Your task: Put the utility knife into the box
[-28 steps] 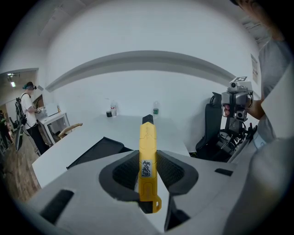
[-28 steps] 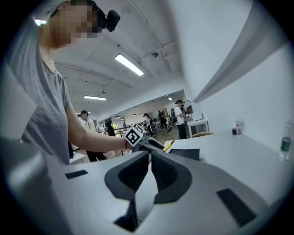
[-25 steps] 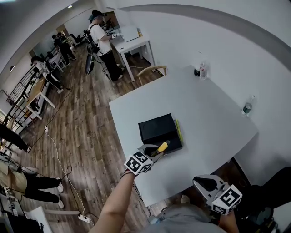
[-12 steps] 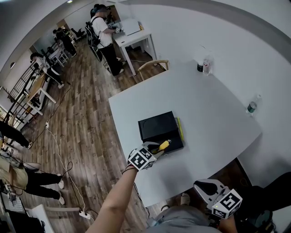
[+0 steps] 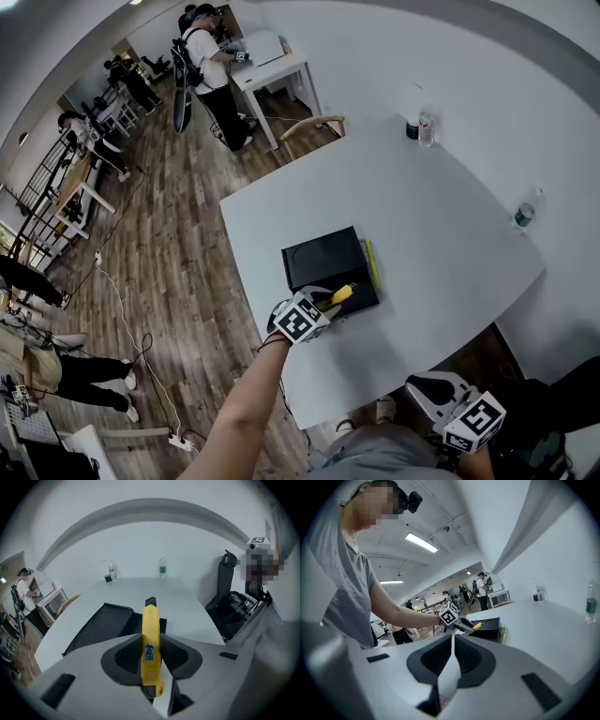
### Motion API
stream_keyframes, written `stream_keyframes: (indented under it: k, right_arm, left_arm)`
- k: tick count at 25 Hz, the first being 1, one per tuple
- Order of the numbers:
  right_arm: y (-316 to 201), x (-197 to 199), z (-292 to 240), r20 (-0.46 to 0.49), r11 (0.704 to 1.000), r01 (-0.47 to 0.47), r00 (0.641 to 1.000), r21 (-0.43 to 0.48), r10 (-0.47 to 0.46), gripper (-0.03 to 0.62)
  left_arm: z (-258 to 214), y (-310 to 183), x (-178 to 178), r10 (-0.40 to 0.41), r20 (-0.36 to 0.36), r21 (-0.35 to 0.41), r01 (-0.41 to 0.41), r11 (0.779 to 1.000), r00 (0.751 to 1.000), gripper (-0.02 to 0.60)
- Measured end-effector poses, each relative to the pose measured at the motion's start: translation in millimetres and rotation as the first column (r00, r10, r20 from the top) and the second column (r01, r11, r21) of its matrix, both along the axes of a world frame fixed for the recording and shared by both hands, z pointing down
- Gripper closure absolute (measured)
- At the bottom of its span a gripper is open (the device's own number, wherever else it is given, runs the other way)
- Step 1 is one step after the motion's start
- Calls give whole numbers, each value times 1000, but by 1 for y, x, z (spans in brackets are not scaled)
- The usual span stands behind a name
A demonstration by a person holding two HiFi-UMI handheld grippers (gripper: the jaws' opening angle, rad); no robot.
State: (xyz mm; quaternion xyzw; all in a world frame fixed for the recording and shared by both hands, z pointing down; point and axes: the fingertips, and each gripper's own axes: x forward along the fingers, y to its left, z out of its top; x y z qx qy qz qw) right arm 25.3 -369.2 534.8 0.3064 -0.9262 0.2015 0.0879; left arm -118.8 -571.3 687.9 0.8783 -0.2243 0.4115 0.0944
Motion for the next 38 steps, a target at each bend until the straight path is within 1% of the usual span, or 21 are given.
stream_keyframes:
  k: [10,16,22,25,30,34,38]
  right_arm:
    - [2,11,5,-24,999,-15,1000,-37,14,559]
    - [7,19,10,-35,998,-37,999,-50,35,559]
    - [8,24,7,-33,998,-45,998,-40,44,559]
    - [5,23,8,-35,998,-43,999,-38,41,559]
    - [5,25,9,-41,998,-48,998,-43,47,559]
    - [8,29,10,-52,997,-67,997,-48,65,559]
    - [8,36,12,-53,995,-85,995,-57,82,559]
  left_arm:
    - [42,-12,-2,25,110,-48,-20,999,994,457]
    - [62,-17,-2,19,144,-69,-9,998,989,457]
    - [76,-18,-2,22,177,-79,-8,997,984,457]
    - [90,-18,-3,24,187,-113,-3,994,982,457]
    - [104,-25,-2,24,206,-127,2,992,978,457]
    - [114,-25,-2,43,238,-142,-9,990,970,457]
    - [127,-29,-2,37,272,-147,4,989,961,457]
